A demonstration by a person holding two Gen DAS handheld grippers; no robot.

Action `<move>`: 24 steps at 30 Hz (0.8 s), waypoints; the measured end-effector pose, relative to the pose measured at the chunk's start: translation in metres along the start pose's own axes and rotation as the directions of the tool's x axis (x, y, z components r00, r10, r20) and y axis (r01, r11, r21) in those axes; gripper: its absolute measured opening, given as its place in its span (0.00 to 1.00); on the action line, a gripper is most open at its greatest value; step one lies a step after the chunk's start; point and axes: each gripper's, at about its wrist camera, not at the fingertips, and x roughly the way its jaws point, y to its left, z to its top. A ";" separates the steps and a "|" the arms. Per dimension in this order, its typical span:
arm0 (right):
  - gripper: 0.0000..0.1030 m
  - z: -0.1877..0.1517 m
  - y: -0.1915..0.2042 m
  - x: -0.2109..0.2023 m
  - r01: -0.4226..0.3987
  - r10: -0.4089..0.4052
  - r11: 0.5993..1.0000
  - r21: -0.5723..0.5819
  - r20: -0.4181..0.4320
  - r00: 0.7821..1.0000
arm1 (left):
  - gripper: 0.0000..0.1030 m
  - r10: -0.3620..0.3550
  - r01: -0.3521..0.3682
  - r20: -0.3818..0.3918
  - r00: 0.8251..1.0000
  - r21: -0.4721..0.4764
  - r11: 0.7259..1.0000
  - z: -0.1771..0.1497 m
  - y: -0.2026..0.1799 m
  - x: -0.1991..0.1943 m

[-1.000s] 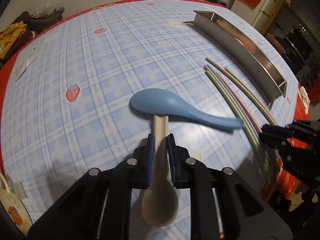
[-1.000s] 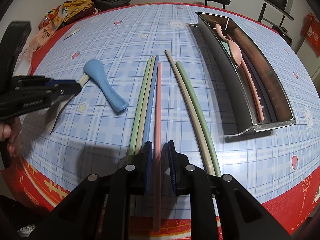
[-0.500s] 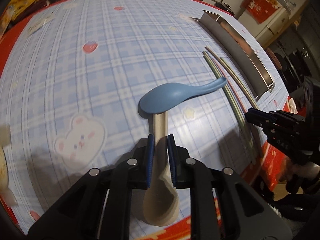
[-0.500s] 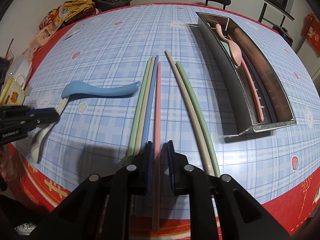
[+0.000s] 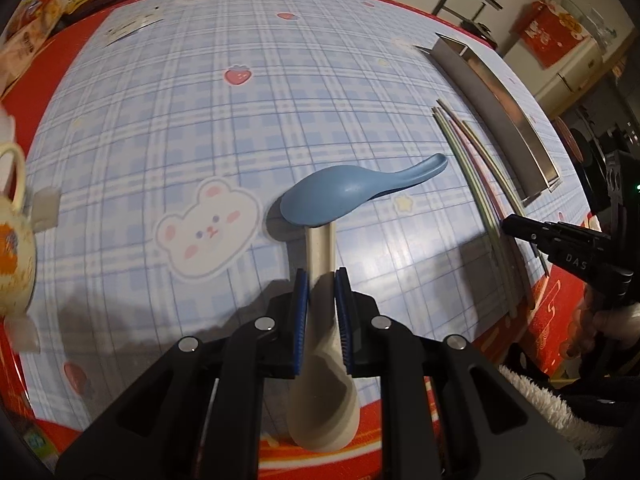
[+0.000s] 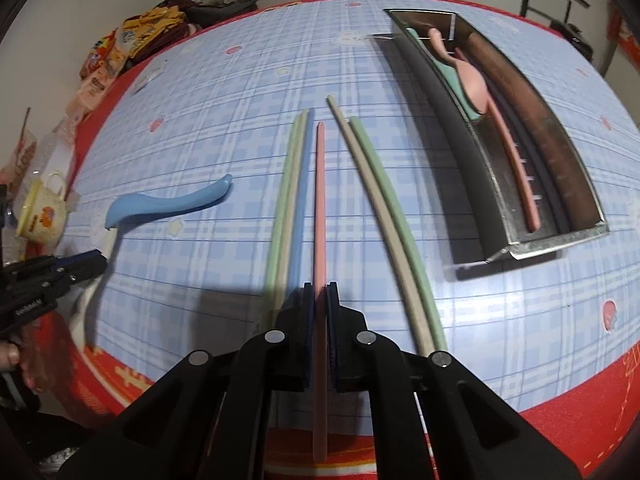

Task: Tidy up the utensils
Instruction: 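Lift the cream spoon with the left tool while the right tool lifts the pink chopstick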

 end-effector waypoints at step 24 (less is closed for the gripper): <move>0.06 0.032 -0.026 -0.038 -0.245 0.251 0.943 -0.224 -0.001 0.968 | 0.17 0.051 -0.053 -0.014 0.999 -0.259 0.965 -0.007 -0.040 -0.030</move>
